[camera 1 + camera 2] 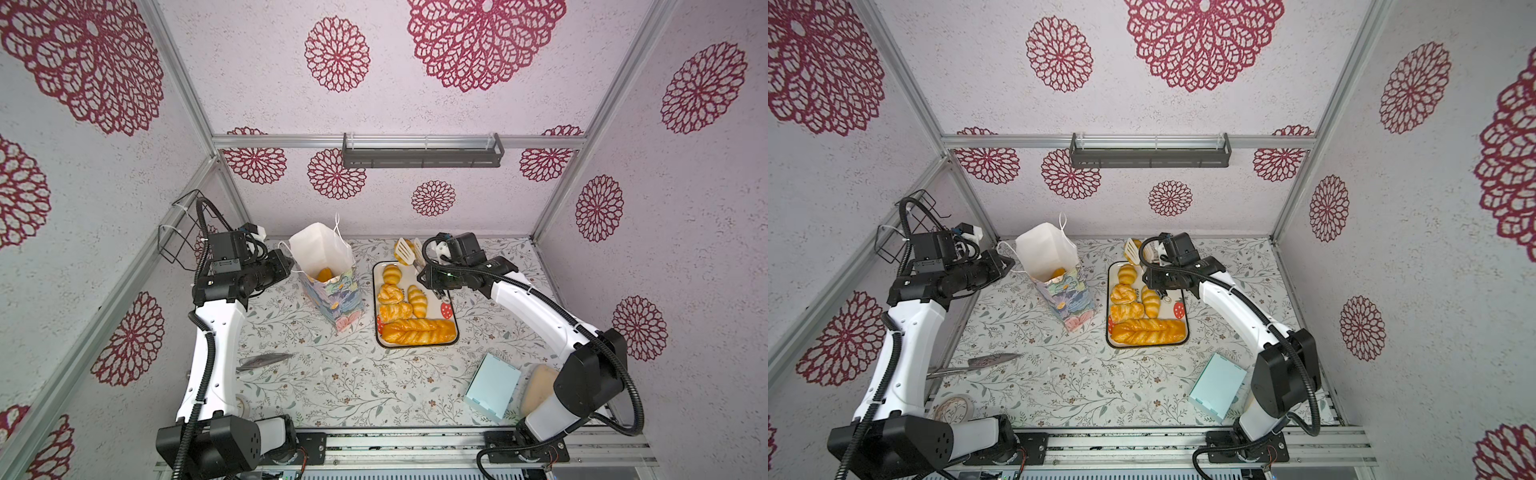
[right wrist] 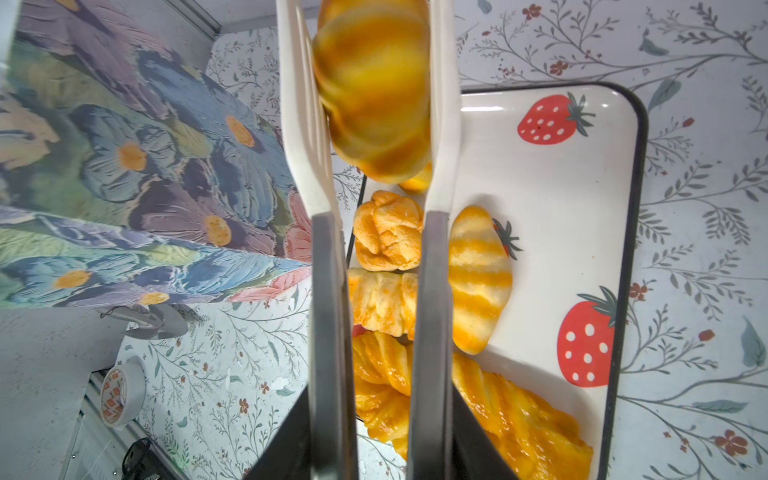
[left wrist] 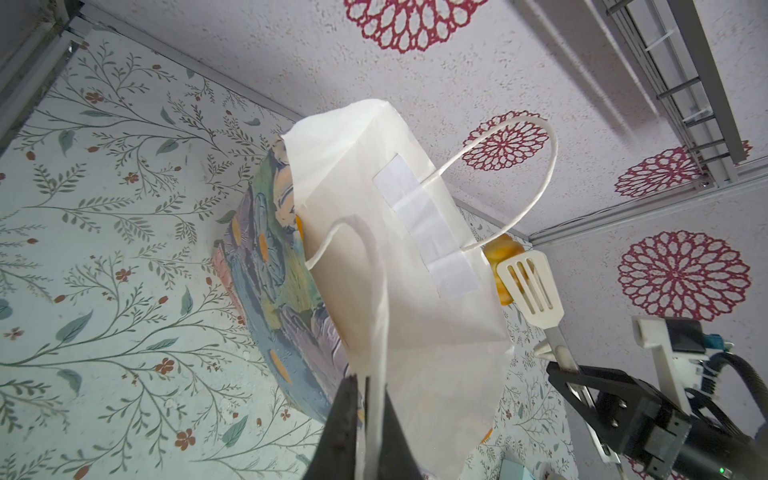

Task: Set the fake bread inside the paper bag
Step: 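Lift the croissant in the tongs and carry it toward the paper bag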

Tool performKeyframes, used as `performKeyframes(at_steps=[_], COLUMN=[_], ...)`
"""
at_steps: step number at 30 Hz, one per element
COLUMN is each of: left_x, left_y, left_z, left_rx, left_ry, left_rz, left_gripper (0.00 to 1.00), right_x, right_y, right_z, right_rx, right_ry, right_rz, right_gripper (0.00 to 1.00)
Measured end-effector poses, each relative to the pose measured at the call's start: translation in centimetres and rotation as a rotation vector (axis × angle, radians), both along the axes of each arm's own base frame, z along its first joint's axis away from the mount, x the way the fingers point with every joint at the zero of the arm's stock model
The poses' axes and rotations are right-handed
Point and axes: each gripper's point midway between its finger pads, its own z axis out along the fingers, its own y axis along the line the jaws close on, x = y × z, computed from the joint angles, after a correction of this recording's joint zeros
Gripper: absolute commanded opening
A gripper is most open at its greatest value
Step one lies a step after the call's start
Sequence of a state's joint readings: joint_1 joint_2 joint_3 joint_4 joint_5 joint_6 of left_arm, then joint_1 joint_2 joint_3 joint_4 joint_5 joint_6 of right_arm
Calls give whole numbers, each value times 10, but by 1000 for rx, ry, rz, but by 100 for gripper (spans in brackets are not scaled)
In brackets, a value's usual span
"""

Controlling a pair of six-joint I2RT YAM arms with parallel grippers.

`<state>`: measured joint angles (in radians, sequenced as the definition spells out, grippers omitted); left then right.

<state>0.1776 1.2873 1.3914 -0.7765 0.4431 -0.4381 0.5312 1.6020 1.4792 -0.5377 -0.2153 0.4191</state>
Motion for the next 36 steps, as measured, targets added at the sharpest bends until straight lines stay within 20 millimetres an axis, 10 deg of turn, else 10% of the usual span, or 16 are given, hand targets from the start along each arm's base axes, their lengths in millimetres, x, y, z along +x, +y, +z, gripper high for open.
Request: performKeyframes(at_steps=[36], left_x=[-1], left_y=[10], left_z=[-4], left_rx=[46], left_ry=[16], left_rz=[45], left_gripper=[10], right_x=[-48], right_y=[64], right_z=[101], right_rx=[211], right_ry=[-176], right_rz=[235], right_gripper=[41])
